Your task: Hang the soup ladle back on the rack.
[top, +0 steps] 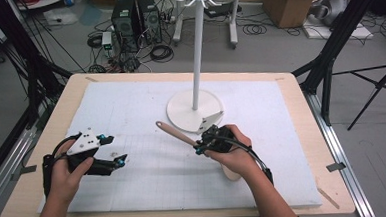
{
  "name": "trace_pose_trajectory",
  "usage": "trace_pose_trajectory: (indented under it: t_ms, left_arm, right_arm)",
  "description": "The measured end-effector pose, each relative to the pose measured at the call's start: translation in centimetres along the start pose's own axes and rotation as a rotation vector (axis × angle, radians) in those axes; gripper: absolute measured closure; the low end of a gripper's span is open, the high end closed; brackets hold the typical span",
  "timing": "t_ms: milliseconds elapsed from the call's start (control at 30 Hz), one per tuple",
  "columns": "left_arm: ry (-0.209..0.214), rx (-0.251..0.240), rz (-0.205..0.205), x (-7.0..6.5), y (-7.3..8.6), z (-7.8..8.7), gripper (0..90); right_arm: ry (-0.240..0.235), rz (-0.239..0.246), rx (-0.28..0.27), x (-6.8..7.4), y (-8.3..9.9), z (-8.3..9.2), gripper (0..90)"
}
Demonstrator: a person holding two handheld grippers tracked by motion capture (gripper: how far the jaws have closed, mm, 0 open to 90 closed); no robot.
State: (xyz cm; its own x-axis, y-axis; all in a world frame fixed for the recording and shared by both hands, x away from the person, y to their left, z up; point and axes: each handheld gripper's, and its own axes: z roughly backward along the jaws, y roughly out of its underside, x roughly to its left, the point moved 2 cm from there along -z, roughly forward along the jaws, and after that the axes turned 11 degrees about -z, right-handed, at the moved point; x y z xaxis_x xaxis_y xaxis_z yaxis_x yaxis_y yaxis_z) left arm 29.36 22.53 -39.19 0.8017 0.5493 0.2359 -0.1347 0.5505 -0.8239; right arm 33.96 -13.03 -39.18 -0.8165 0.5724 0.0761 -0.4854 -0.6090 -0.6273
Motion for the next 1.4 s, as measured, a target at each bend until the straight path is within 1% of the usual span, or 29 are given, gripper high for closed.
trace_pose_trajectory:
  t_ms: [100, 233, 367, 500, 633, 700, 833, 933, 1033, 1133, 1200, 1300, 1400]
  left_arm:
    - [-0.001, -0.002, 0.001, 0.0, 0.0, 0.0, 23.0]
    - [0.0, -0.003, 0.001, 0.0, 0.0, 0.0, 23.0]
    - [0.001, -0.007, 0.003, 0.0, -0.1, 0.1, 22.9]
    - [0.003, -0.01, 0.003, 0.0, -0.1, 0.1, 23.0]
    - [0.003, -0.01, 0.001, 0.0, -0.1, 0.1, 23.0]
    - [0.002, -0.009, 0.0, 0.0, -0.1, 0.1, 23.0]
    - [0.001, -0.01, 0.004, 0.0, -0.1, 0.2, 23.0]
    - [0.01, -0.021, 0.01, 0.0, -0.3, 0.2, 23.0]
    - [0.015, -0.028, 0.0, -0.2, -0.7, 0.3, 23.0]
    - [0.015, -0.03, -0.007, -0.3, -0.8, 0.3, 22.9]
    - [0.012, -0.029, -0.002, -0.3, -0.7, 0.3, 22.9]
    - [0.013, -0.024, -0.001, -0.2, -0.6, 0.3, 22.9]
    - [0.012, -0.025, -0.001, -0.2, -0.6, 0.3, 22.9]
  right_arm:
    - [0.0, -0.018, -0.059, -0.7, 0.1, 1.5, 77.6]
    - [-0.001, -0.056, -0.128, -1.5, 0.3, 3.5, 77.5]
    - [-0.008, -0.086, -0.21, -2.3, 0.4, 5.5, 77.5]
    - [0.0, -0.097, -0.263, -2.8, 0.4, 7.1, 77.6]
    - [-0.02, -0.115, -0.309, -3.4, 0.3, 8.2, 77.6]
    - [-0.02, -0.125, -0.326, -3.7, 0.3, 8.8, 77.6]
    - [-0.001, -0.137, -0.342, -4.5, 0.1, 10.1, 77.5]
    - [0.005, -0.148, -0.353, -5.2, -0.3, 11.4, 77.5]
    - [0.017, -0.155, -0.369, -6.1, -0.8, 12.7, 77.5]
    - [0.032, -0.168, -0.374, -7.0, -1.5, 14.0, 77.5]
    - [0.038, -0.171, -0.38, -7.6, -2.0, 14.8, 77.5]
    - [0.034, -0.184, -0.392, -8.4, -2.8, 16.0, 77.5]
    - [0.05, -0.185, -0.407, -9.0, -3.7, 17.2, 77.4]
